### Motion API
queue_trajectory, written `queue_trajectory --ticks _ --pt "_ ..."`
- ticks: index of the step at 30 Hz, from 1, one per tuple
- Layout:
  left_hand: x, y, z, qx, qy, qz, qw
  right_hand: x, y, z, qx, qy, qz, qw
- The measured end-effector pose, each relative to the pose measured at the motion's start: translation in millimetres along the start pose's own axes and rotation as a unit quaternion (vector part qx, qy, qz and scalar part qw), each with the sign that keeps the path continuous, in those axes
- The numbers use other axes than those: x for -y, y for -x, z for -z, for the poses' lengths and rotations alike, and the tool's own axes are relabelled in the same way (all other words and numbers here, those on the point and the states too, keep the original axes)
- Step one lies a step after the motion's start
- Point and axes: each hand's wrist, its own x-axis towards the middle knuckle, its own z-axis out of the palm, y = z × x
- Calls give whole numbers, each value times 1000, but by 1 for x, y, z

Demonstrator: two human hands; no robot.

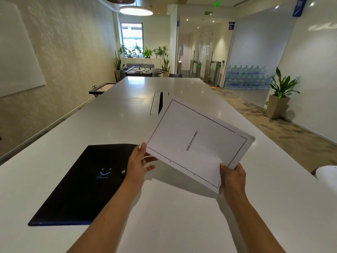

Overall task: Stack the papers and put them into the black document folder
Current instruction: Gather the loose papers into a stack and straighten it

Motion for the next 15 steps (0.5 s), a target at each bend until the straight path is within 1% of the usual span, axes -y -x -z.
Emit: queue_trajectory --ticks 2,3,4,6,9,11,13,15 --pt "4 7 -16 30 39 7 999 -4 10 -13 -9 -49 -27 998" --pt "8 10 -26 32 54 14 998 -8 16 -20 -9 -63 -37 997" --pt "11 12 -37 24 71 23 997 -11 22 -26 -5 -73 -48 996" --pt "15 14 -56 -25 79 32 996 -20 34 -38 7 -101 -76 992" --pt "16 17 -73 -103 2 -11 995 -26 53 -52 22 -166 -128 977" --pt "13 17 -75 -142 -60 -39 987 -27 63 -57 22 -191 -145 971" --pt "7 16 -75 -144 -108 -56 982 -27 68 -58 37 -205 -157 965" --pt "-2 17 -74 -131 -146 -83 977 -25 68 -56 63 -202 -163 964"
